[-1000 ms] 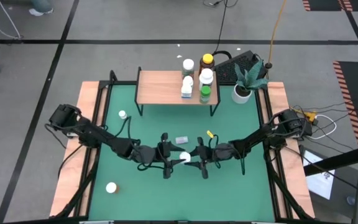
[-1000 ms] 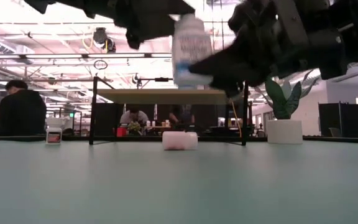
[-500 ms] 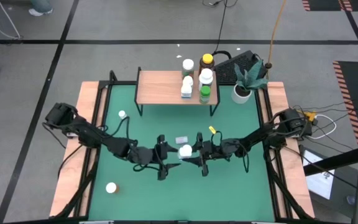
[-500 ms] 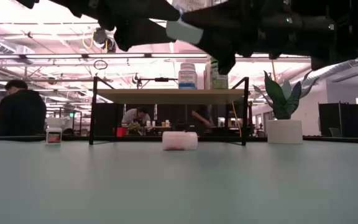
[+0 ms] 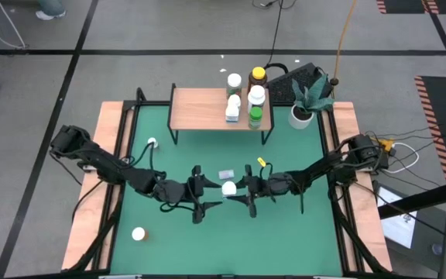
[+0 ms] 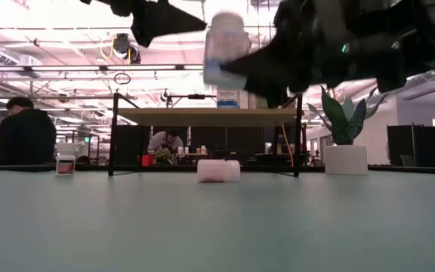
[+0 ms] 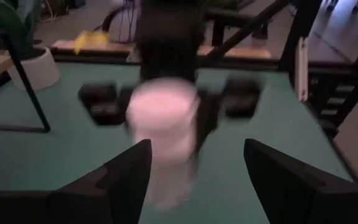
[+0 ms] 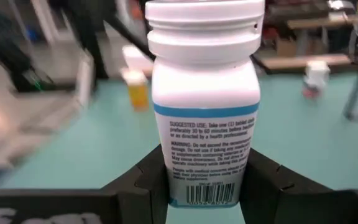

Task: Pick and place medicine bottles onto shelf by color
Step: Put the blue white medicine bottle on the shelf, then put the small white medicine bottle on the shelf

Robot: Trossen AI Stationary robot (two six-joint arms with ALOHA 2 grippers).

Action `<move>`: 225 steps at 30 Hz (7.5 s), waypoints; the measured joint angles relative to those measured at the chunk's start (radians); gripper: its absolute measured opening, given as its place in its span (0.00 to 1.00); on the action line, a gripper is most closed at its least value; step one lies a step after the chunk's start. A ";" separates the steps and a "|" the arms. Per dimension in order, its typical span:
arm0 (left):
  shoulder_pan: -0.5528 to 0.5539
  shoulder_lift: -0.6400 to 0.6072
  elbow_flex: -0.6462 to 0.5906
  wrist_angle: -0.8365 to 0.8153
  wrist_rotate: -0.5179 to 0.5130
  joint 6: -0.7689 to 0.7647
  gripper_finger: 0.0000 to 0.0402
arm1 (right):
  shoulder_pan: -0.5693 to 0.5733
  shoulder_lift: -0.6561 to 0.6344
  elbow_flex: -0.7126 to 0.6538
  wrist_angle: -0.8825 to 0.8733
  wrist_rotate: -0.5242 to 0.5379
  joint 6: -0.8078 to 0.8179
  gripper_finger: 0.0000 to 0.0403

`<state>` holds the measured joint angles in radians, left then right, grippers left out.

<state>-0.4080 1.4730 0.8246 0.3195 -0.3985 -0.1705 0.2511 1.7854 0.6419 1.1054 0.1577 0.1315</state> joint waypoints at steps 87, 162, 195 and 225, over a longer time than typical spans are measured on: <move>0.471 -0.252 0.002 -0.224 0.227 0.318 0.47 | 0.018 -0.223 0.069 -0.551 0.265 -0.038 0.74; 1.150 0.060 0.721 -0.896 0.703 0.704 0.68 | 0.023 -0.498 -0.408 -0.176 0.261 0.164 0.72; 0.871 -0.381 0.208 -1.449 0.151 -0.050 0.68 | 0.035 -0.498 -0.407 -0.137 0.205 0.146 0.72; 1.028 -0.391 -0.081 -1.288 0.195 -0.206 0.68 | 0.035 -0.499 -0.407 -0.002 0.177 0.110 0.72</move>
<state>0.6201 1.0817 0.7433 -0.9684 -0.2035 -0.3760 0.2859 1.2865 0.2348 1.1029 0.3351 0.2413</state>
